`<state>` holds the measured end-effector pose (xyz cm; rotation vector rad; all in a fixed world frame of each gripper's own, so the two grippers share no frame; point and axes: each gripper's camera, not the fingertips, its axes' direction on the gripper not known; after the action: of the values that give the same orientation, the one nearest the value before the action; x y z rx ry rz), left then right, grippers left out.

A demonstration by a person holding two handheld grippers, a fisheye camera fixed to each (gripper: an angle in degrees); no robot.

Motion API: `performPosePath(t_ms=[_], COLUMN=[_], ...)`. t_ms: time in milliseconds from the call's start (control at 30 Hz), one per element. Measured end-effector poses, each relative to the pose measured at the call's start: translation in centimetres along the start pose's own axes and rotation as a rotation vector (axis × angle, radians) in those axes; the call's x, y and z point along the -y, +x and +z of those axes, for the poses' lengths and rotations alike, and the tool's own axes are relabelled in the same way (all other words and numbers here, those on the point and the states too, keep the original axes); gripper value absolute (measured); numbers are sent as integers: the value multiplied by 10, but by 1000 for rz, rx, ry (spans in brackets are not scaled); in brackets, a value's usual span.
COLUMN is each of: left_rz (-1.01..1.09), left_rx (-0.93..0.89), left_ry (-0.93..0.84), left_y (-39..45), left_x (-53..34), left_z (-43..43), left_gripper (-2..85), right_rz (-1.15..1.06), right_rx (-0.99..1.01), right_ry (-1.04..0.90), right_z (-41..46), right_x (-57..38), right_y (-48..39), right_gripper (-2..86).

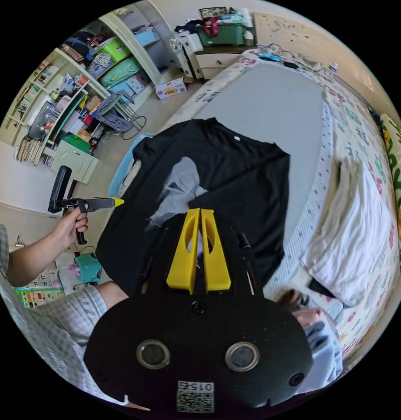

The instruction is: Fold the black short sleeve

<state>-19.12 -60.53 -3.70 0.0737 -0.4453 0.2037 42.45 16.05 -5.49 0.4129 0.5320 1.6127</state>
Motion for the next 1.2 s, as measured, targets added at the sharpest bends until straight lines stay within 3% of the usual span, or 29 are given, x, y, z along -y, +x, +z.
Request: performPosePath(t_ms=[200,500,600,833,1000,1200], left_rz=[-189,-283,-235,-202,-264,-250], left_rx=[-99,-334,-417,-401,-429,-451], left_ry=[203,354,310,274,240,251], left_y=[-126,-218,-232,-244,-268,-288], left_x=[31,73,73,14,-5,-1], left_z=[-40,6,20,23,40,35], left_gripper=[74,61,8,-6,-3,32], right_rz=[-193,-373,-442,-606,-778,-909], right_rx=[95,94,78,61,87,11], right_ry=[-49,-265,-348,-566,-890,-937], right_z=[-8,-12,-16,-22,-23,-85], right_x=[210,442,484,551,571,575], right_y=[-57,-102,-114,-143,-167,-161], right_gripper=[64,62,60,68,83,10])
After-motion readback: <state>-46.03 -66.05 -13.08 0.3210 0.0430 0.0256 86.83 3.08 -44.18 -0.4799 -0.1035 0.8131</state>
